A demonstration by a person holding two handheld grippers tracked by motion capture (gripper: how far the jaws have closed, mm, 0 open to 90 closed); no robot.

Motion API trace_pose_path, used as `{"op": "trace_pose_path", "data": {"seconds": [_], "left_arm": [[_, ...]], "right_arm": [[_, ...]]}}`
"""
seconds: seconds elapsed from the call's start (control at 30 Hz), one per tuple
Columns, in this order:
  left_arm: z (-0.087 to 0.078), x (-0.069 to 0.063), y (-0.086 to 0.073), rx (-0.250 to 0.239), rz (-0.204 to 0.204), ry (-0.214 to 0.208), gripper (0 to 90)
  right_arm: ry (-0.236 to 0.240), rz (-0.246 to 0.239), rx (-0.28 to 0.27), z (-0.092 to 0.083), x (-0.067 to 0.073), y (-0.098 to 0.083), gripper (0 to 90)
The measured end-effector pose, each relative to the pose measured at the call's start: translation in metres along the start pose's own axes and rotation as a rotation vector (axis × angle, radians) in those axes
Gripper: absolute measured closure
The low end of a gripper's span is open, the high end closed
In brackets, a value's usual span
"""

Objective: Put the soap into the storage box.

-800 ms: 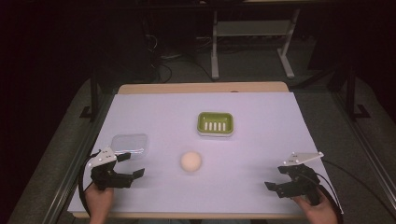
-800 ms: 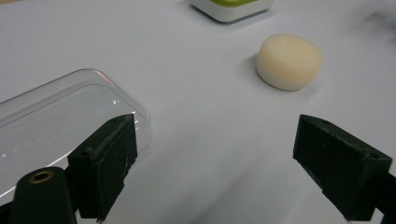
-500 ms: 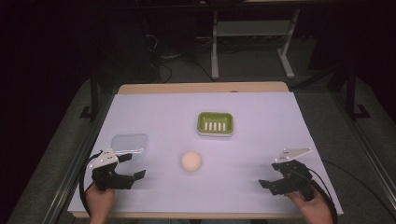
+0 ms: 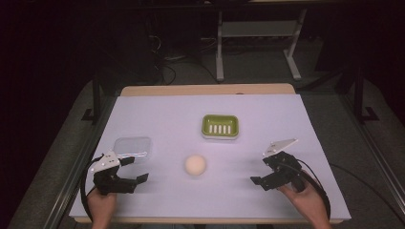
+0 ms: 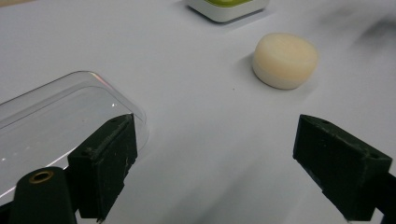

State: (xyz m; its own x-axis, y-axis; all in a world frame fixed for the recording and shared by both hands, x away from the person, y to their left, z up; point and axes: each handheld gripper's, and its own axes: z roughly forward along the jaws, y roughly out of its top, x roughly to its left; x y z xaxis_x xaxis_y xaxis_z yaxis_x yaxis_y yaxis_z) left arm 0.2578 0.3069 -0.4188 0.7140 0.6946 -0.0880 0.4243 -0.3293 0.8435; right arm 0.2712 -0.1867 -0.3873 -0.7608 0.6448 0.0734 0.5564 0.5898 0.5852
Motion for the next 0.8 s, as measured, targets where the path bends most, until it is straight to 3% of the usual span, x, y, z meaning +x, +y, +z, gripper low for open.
{"op": "trace_pose_path", "data": {"seconds": [0.2,0.53,0.8], "left_arm": [[-0.001,0.0,0.0,0.0,-0.002,0.004,12.8],[-0.001,0.001,0.0,-0.002,-0.001,0.009,12.9],[-0.001,0.001,0.0,-0.002,-0.001,0.011,12.9]], "right_arm": [[0.018,-0.048,0.023,0.006,0.006,0.02,19.4],[0.035,-0.075,0.019,0.006,0.012,0.037,19.5],[0.047,-0.126,0.036,0.011,0.018,0.055,19.3]]}}
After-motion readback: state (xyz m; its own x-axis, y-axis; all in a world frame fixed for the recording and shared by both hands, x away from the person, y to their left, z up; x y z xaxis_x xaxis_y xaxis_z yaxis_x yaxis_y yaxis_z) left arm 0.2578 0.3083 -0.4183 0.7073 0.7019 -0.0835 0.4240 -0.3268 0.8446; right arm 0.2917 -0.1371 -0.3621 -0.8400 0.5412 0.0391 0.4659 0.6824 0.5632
